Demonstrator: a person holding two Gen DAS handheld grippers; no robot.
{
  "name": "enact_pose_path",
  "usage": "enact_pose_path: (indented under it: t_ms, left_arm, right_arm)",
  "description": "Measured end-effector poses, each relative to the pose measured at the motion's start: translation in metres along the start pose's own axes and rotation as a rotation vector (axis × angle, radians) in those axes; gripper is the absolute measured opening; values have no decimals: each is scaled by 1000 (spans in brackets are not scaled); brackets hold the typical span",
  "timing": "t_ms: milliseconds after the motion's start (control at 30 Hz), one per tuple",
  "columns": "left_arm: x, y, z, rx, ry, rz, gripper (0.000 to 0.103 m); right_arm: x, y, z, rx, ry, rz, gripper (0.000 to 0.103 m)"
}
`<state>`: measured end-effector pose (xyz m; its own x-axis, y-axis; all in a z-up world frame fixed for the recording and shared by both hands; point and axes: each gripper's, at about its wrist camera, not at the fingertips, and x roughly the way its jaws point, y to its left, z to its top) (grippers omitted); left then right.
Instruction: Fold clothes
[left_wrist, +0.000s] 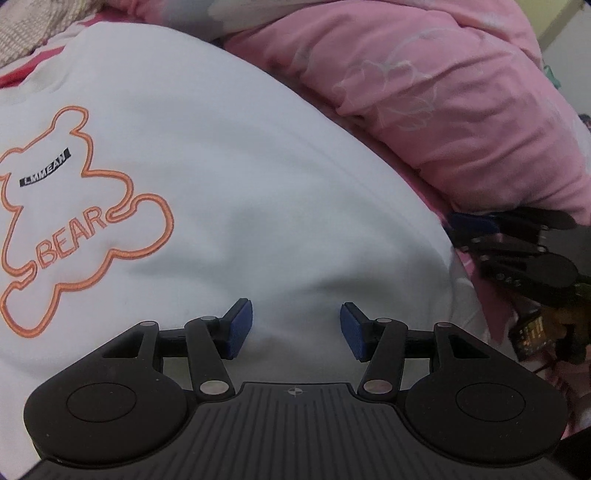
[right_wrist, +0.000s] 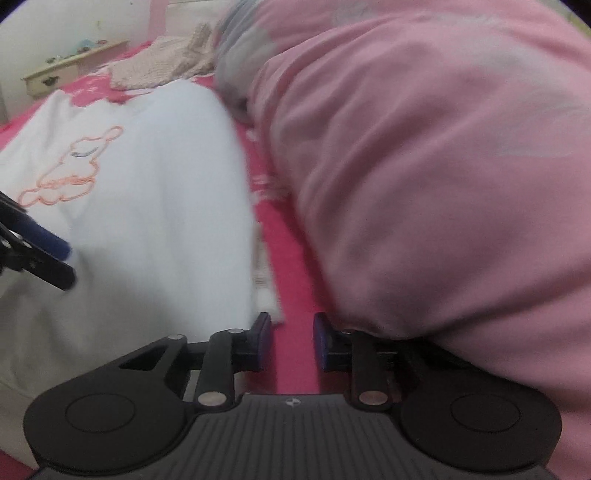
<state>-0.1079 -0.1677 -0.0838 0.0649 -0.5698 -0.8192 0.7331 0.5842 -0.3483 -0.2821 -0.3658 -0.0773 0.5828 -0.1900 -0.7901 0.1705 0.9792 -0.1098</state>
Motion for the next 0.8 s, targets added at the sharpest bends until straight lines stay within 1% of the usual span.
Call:
enact_pose_path:
  t_ms: [100, 233, 333, 433, 633, 700, 767, 800]
  left_arm:
    - [0, 0, -3, 17, -7, 4, 54]
    - [0, 0, -5, 30, -15, 7, 54]
    - [-2, 1, -4, 31, -14, 10, 54]
    - [-6, 3, -4, 24, -12, 14, 54]
    - [-12, 8, -7, 26, -13, 15, 54]
    - [-10, 7, -8, 37, -17, 23, 55]
    - [-8, 4, -9, 51, -22, 32, 57]
    - [-7, 3, -10, 59, -25, 36, 58]
  right_arm:
    - [11, 4, 0, 0, 9, -1, 33]
    - [13, 0, 2, 43, 2, 31, 37]
    - [14, -4, 6, 106, 11, 68, 38]
    - [15, -9, 11, 200, 25, 121, 39]
    - [29, -9, 16, 269, 41, 156, 43]
    - [33, -10, 17, 285, 37, 172, 46]
    - [34, -10, 17, 279, 31, 188, 45]
    - [34, -10, 17, 272, 27, 199, 39]
